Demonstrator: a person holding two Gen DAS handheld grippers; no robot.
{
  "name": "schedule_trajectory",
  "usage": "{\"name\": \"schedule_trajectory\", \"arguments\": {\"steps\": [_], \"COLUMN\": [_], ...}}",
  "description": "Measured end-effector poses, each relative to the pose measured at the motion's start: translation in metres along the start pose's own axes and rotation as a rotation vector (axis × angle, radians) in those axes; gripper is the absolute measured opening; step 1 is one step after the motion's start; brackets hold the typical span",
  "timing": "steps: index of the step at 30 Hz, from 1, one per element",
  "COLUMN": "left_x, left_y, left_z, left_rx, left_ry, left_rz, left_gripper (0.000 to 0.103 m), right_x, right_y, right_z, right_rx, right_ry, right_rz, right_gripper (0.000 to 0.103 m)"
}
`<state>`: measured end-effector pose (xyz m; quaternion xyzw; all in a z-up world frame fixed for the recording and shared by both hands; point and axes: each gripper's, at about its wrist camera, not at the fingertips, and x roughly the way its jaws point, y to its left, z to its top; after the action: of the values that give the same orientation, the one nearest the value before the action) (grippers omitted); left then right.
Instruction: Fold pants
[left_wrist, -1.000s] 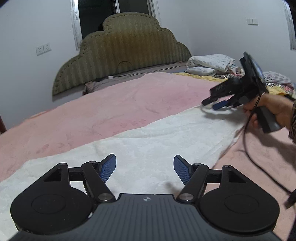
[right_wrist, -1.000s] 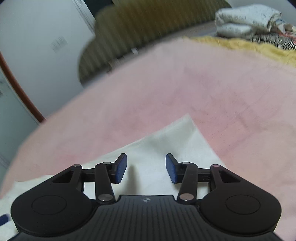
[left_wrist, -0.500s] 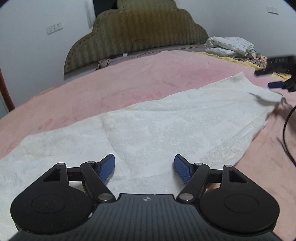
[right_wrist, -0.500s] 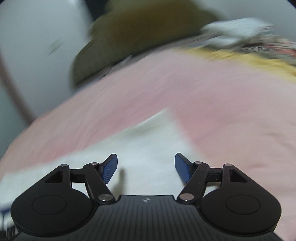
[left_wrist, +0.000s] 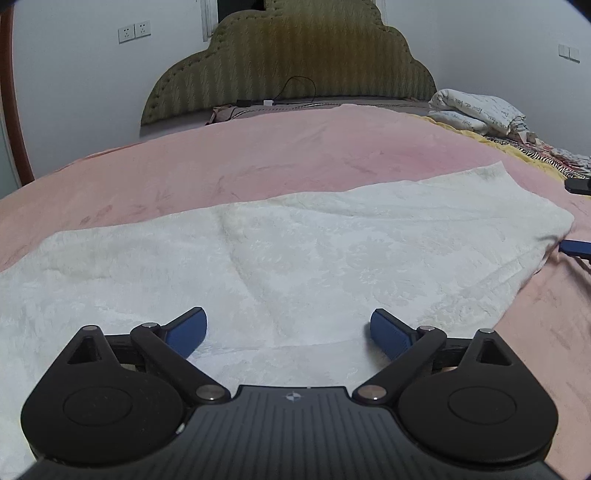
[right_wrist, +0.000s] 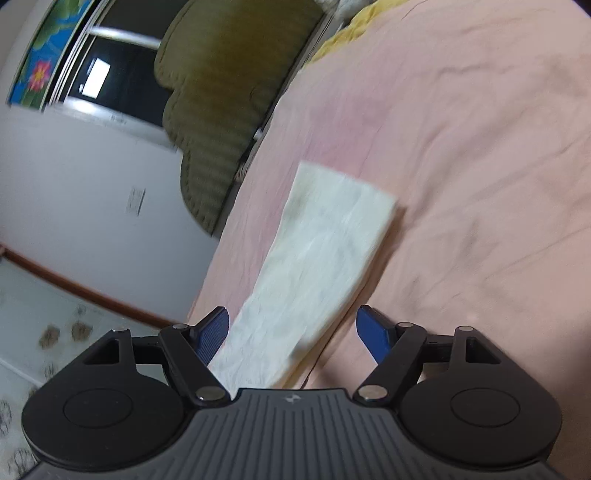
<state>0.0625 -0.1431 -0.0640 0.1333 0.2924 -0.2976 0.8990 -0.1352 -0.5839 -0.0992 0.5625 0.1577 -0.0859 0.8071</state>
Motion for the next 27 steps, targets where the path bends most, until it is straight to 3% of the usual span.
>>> {"name": "schedule_trajectory", "arguments": {"steps": [2,5,12,23,24,25,26,27], "left_x": [0.000,0.000,0.001,0.001,0.001,0.001,0.001,0.001], "left_y": [-0.002,-0.002,-0.002,-0.002,-0.002,-0.002,-0.002,-0.001], "left_z": [0.000,0.001,0.001,0.001,0.001,0.001,0.001,0.001], "left_rx": [0.006,0.004,-0.006,-0.015,-0.015,-0.016,-0.017,-0.018], "left_ry": [0.000,0.002,0.008,0.013,0.013,0.012,0.012,0.012], "left_rz": [0.008,0.010,0.015,0.016,0.016,0.016,0.016,0.016], "left_gripper": [0.099,0.100,0.102,0.103,0.103,0.103,0.103,0.103], "right_x": [0.011,0.018,0.022,0.068,0.073,0.074,0.078,0.078], "right_y": [0.006,0.016,0.011,0.015,0.013,0.013,0.009,0.002], "right_z": [-0.004,-0.004,0.011,0.031,0.032,0.031,0.031,0.031], "right_rx": [-0.012,-0.074,-0.122,-0.194,-0.206,-0.230,-0.228,-0.187], "right_ry": [0.046,0.051,-0.166,-0.188,-0.184,-0.192,-0.180,-0.171], "right_rz": [0.016,-0.061,-0.129,-0.148,-0.143,-0.180,-0.202,-0.169], "right_gripper": [0.077,0.075,0.075,0.074,0.066,0.052,0.013,0.009]}}
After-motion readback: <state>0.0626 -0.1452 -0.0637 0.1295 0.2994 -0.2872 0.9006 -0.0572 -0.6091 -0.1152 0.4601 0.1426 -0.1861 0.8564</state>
